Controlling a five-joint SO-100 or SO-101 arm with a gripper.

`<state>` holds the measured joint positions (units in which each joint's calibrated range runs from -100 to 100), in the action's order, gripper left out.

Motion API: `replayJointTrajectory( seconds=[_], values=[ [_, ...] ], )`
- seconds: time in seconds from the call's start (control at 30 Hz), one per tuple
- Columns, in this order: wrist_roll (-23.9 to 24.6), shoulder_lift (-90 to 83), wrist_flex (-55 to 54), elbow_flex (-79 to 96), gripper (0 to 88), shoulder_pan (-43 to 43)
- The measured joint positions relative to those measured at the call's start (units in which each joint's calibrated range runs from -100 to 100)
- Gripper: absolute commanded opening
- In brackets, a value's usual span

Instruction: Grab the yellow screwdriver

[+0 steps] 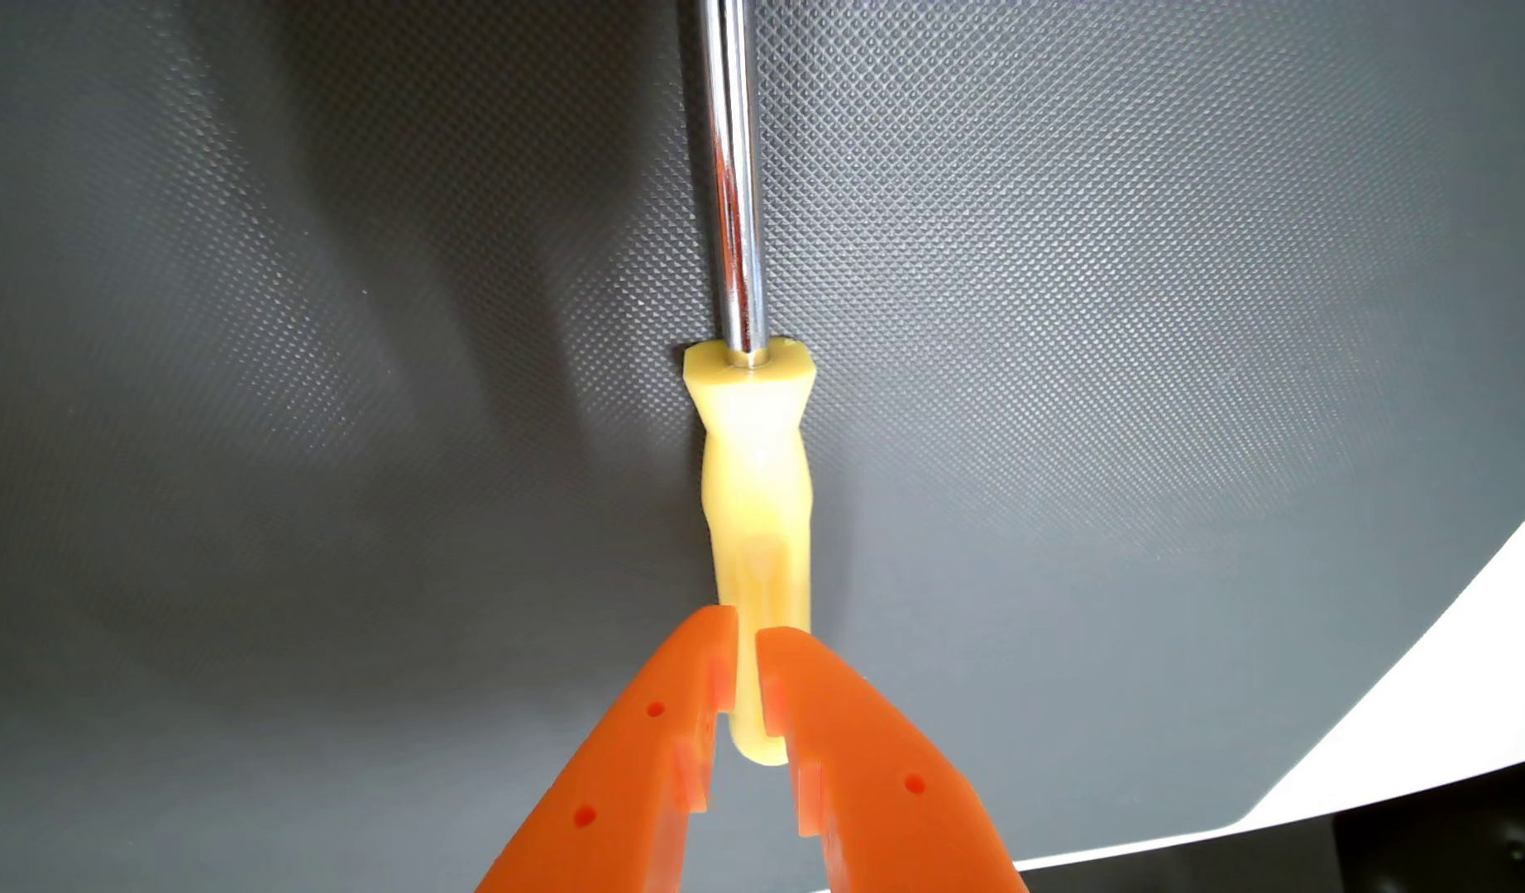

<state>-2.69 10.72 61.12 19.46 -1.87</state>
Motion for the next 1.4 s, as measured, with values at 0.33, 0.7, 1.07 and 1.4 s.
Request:
replayJointTrajectory(
  seconds=[0.33, 0.7, 1.07, 1.4],
  values=[
    [0.0, 0.0, -4.8, 0.72, 8.4, 0.0],
    [0.52, 0.0, -4.36, 2.08, 15.4, -0.75],
    [4.29, -0.08, -1.92, 1.99, 15.4, -4.19],
    [4.29, 0.0, 0.09, 2.08, 15.4, -4.49]
  ],
)
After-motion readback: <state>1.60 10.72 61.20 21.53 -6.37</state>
